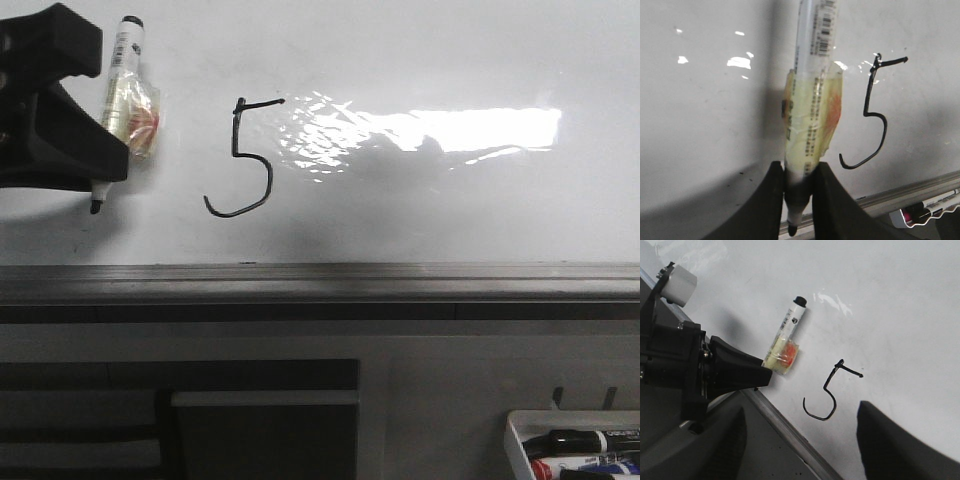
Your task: Write number 5 on whiteboard
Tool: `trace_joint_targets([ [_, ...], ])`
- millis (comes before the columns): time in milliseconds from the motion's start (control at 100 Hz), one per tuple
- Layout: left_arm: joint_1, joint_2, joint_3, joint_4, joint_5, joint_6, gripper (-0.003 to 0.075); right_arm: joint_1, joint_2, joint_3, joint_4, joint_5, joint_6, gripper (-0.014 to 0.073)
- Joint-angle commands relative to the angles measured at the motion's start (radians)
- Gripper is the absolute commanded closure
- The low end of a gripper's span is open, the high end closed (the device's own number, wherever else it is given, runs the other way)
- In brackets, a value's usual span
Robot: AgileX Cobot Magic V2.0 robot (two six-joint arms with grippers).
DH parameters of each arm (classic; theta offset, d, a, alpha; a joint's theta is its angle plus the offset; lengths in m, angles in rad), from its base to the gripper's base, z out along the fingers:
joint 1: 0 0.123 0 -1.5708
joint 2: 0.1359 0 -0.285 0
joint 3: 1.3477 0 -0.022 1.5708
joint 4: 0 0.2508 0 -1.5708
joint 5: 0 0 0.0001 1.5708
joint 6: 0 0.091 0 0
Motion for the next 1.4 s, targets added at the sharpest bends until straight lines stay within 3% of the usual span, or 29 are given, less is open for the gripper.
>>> trace_joint_targets([
  [0, 0.002, -0.002, -0.035, -0.018, -0.032, -0.009, 0.0741, -0.005, -0.027, -0.032, -0.008, -0.051, -0.010, 0.0176],
  [220, 0.004, 0.042, -0.035, -0.045, -0.036, -0.009, 0.0730, -0.005, -0.027, -0.032, -0.008, -0.047, -0.010, 0.0176],
  [310, 0.004, 0.046, -0.035, -0.046, -0.044, -0.009, 0.0638, -0.005, -0.027, -0.032, -0.008, -0.044, -0.010, 0.0176],
  [450, 0.004, 0.044, -0.035, -0.073, -0.037, -0.009, 0.0414, -0.005, -0.027, -0.032, -0.008, -0.025, -0.010, 0.0176],
  [560, 0.004, 0.037, -0.035, -0.073, -0.027, -0.009, 0.0346, -0.005, -0.027, -0.032, -0.008, -0.019, -0.010, 0.0176],
  [740, 0.004, -0.035, -0.035, -0.063, -0.004, -0.009, 0.0348, -0.005, -0.027, -0.032, -0.008, -0.043, -0.010, 0.0178],
  [810, 0.004, -0.080, -0.035, -0.045, 0.019, -0.009, 0.0352, -0.005, -0.027, -0.030, -0.008, -0.045, -0.010, 0.0222],
  [880, 0.004, -0.131, -0.035, -0.036, 0.041, -0.009, 0.0352, -0.005, -0.027, -0.026, -0.009, -0.047, -0.010, 0.0327],
  [1020, 0.004, -0.263, -0.035, -0.008, 0.060, -0.009, 0.0387, -0.005, -0.063, 0.025, -0.035, -0.092, -0.010, 0.0662],
  [1110, 0.004, -0.350, -0.035, 0.041, 0.060, -0.009, 0.0547, -0.005, -0.122, 0.095, -0.037, -0.181, -0.008, 0.0652],
  [1180, 0.004, -0.430, -0.030, 0.114, 0.058, -0.009, 0.0737, -0.005, -0.195, 0.179, -0.053, -0.283, -0.008, 0.0652],
  [1390, 0.004, -0.626, 0.057, 0.284, 0.019, -0.009, 0.0741, -0.005, -0.435, 0.462, -0.086, -0.560, -0.008, 0.0652],
])
